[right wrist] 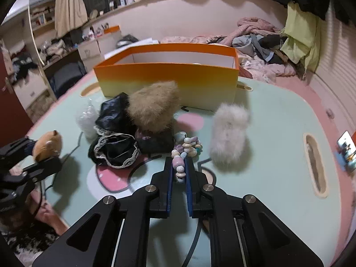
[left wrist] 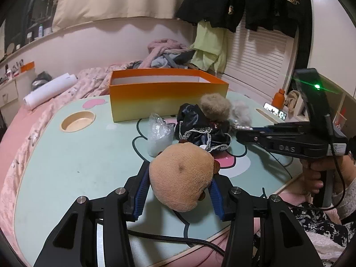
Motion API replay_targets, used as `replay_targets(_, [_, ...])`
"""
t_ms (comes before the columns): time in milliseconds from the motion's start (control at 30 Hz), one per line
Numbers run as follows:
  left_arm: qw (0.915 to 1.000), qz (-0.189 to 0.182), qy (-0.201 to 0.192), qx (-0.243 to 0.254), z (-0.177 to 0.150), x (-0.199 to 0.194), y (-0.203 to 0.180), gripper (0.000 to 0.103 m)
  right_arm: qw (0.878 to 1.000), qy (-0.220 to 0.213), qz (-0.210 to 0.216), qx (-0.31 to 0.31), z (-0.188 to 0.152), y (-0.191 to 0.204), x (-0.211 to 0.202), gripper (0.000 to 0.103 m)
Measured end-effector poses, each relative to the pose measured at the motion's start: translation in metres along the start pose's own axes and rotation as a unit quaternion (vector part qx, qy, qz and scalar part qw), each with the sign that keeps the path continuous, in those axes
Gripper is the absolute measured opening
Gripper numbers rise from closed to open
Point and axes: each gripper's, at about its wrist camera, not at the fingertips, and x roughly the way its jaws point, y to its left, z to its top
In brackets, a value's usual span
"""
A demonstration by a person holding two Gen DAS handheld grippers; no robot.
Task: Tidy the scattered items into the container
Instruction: 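Drop the tan plush into the orange box with the left gripper while the right drops the bracelet in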
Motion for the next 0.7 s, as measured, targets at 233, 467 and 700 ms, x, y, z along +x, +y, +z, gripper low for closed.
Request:
replay_targets(233, [0.9998,-0.015,-0.005,-0.01,0.016,-0.005,0.005,0.048,0.999,-0.039,0.031,0.002,0.009,0.007,-0.031,0.011])
replay_targets(467, [0.999,-0.016,-0.038,-0.014,0.08,-0.003,0.021,0.048,0.995,-0.088,0.04,-0.023,0.057,0.017,-0.051,0.011])
replay_targets(700, [0.9995,-0.025,-0.009,-0.019,0.165,0.051,0.046,0.048,0.992,-0.109,0.057,0.0,0.128,0.003,-0.031,0.011])
